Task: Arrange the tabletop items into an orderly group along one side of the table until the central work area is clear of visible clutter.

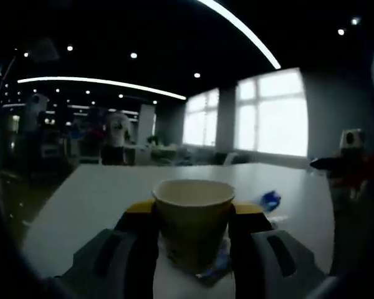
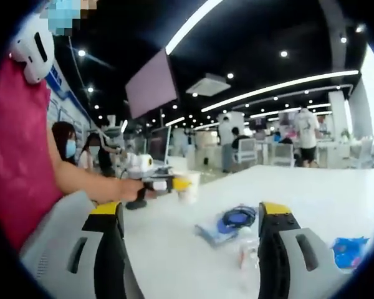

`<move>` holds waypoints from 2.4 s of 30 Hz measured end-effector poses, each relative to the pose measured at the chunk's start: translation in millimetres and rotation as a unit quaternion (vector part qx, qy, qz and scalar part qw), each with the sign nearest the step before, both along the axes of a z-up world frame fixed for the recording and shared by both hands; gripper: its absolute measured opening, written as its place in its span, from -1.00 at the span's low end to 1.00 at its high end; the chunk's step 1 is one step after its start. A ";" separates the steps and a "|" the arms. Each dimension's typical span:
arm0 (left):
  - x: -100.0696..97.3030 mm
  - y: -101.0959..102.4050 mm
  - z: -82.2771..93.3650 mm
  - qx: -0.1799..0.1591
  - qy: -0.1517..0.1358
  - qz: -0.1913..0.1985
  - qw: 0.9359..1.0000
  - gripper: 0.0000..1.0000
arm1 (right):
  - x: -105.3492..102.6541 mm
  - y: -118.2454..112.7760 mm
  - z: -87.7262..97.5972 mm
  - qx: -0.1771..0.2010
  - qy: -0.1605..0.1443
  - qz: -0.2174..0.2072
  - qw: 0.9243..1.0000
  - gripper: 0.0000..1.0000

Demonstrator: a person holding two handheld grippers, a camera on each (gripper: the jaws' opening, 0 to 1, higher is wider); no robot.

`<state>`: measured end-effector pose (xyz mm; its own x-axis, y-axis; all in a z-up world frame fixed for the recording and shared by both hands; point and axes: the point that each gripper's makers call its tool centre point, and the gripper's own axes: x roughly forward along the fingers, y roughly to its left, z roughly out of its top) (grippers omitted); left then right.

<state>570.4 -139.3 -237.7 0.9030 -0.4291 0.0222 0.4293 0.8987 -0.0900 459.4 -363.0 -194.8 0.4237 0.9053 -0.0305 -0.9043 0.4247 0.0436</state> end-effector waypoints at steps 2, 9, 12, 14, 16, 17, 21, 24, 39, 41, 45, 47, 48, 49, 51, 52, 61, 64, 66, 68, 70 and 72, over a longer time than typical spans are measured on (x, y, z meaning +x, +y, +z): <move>9.2 4.0 -6.8 0.001 0.001 0.005 1.000 -0.18 | 0.5 -0.5 -0.5 0.000 0.001 -0.002 1.000 0.74; 44.7 14.4 -30.7 0.035 0.008 0.035 0.999 -0.17 | 10.2 -7.4 -6.3 -0.004 0.010 -0.021 1.000 0.70; 57.0 18.9 -41.4 0.032 0.015 0.047 0.998 -0.18 | 13.2 -11.0 -10.2 -0.010 0.014 -0.028 0.999 0.68; 65.8 24.3 -50.9 0.030 0.020 0.061 0.997 -0.18 | 15.3 -13.5 -11.4 -0.011 0.016 -0.033 0.999 0.66; 73.6 29.7 -59.3 0.023 0.027 0.075 0.997 -0.17 | 18.7 -17.0 -13.9 -0.013 0.019 -0.040 0.999 0.64; 76.2 30.9 -62.3 0.021 0.030 0.078 0.996 -0.17 | 20.0 -18.2 -15.1 -0.014 0.021 -0.042 0.999 0.64; 85.3 31.6 -73.3 0.021 0.034 0.083 0.996 -0.17 | 22.1 -18.6 -21.0 -0.021 0.028 -0.045 0.998 0.61; 88.2 30.4 -77.8 0.019 0.035 0.084 0.996 -0.17 | 22.4 -18.3 -25.1 -0.029 0.032 -0.044 0.998 0.58; 92.0 28.1 -96.9 0.051 0.036 0.082 0.995 -0.15 | 26.3 -24.4 -29.3 -0.033 0.043 -0.062 0.997 0.52; 91.7 28.5 -98.1 0.054 0.038 0.081 0.995 -0.15 | 26.9 -25.3 -29.7 -0.034 0.044 -0.064 0.996 0.51; 89.6 29.4 -102.7 0.062 0.047 0.076 0.994 -0.16 | 27.5 -26.0 -30.6 -0.035 0.046 -0.066 0.996 0.50; 88.3 29.8 -102.9 0.065 0.048 0.076 0.994 -0.13 | 27.4 -26.1 -31.0 -0.036 0.047 -0.065 0.996 0.50; 87.2 30.2 -101.7 0.063 0.047 0.075 0.994 -0.11 | 27.3 -26.0 -31.5 -0.036 0.048 -0.065 0.996 0.50; 86.7 30.8 -101.0 0.062 0.046 0.076 0.994 -0.09 | 27.2 -25.8 -31.8 -0.037 0.048 -0.064 0.996 0.50; 85.0 32.9 -99.4 0.060 0.047 0.077 0.994 -0.05 | 27.0 -25.6 -32.5 -0.038 0.050 -0.063 0.996 0.49; 83.7 34.2 -98.2 0.056 0.047 0.079 0.994 -0.04 | 27.0 -25.5 -32.8 -0.039 0.050 -0.063 0.996 0.49; 68.4 42.1 -96.4 0.037 0.059 0.086 0.994 0.05 | 27.7 -25.5 -31.7 -0.037 0.049 -0.061 0.996 0.48; 59.3 41.9 -92.6 0.011 0.063 0.086 0.994 0.06 | 27.8 -25.7 -30.7 -0.035 0.047 -0.060 0.996 0.48; 52.9 41.4 -90.1 0.005 0.061 0.085 0.994 0.07 | 28.0 -25.7 -29.5 -0.033 0.045 -0.060 0.997 0.48; 46.8 39.8 -87.5 0.005 0.061 0.083 0.995 0.08 | 28.0 -25.7 -28.4 -0.031 0.045 -0.060 0.997 0.48; 39.2 38.1 -85.0 -0.002 0.065 0.079 0.995 0.10 | 27.8 -25.6 -28.0 -0.031 0.044 -0.059 0.997 0.48; 32.7 36.8 -83.9 -0.005 0.068 0.074 0.995 0.11 | 27.4 -25.4 -27.8 -0.031 0.044 -0.058 0.997 0.48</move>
